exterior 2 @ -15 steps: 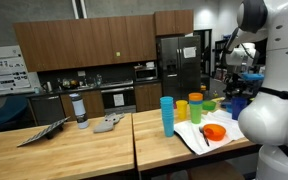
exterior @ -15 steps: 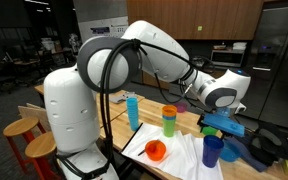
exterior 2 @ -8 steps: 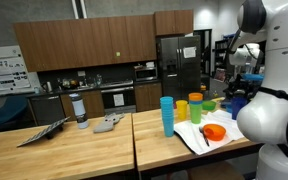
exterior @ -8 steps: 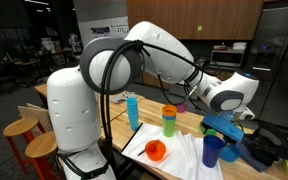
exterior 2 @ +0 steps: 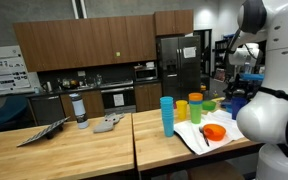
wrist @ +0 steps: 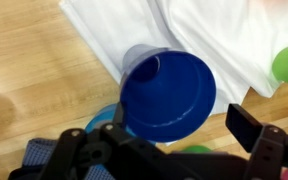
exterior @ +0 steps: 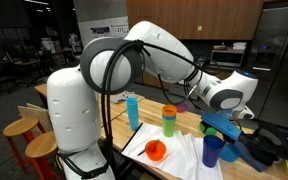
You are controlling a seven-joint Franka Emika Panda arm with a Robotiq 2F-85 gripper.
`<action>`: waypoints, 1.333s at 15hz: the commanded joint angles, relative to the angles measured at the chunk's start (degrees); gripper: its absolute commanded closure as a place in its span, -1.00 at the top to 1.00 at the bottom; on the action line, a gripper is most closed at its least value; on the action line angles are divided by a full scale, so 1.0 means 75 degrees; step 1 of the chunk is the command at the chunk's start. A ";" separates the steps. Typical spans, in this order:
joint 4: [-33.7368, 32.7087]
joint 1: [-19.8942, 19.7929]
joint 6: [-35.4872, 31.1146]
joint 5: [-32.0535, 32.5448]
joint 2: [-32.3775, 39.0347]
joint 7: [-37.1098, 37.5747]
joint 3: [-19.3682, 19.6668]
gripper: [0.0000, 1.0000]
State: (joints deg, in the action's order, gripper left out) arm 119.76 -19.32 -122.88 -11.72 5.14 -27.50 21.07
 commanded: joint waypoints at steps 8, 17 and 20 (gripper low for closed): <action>-0.0465 0.0105 0.0286 0.0517 0.0368 0.0821 -0.0578 1.00; -0.0374 0.0097 0.0000 0.0686 0.0651 0.0920 -0.0690 0.09; -0.0322 0.0112 -0.0007 0.0863 0.0595 0.0919 -0.0700 -0.39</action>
State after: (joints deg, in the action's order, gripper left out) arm 117.34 -18.45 -122.80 -7.44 10.23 -21.94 16.26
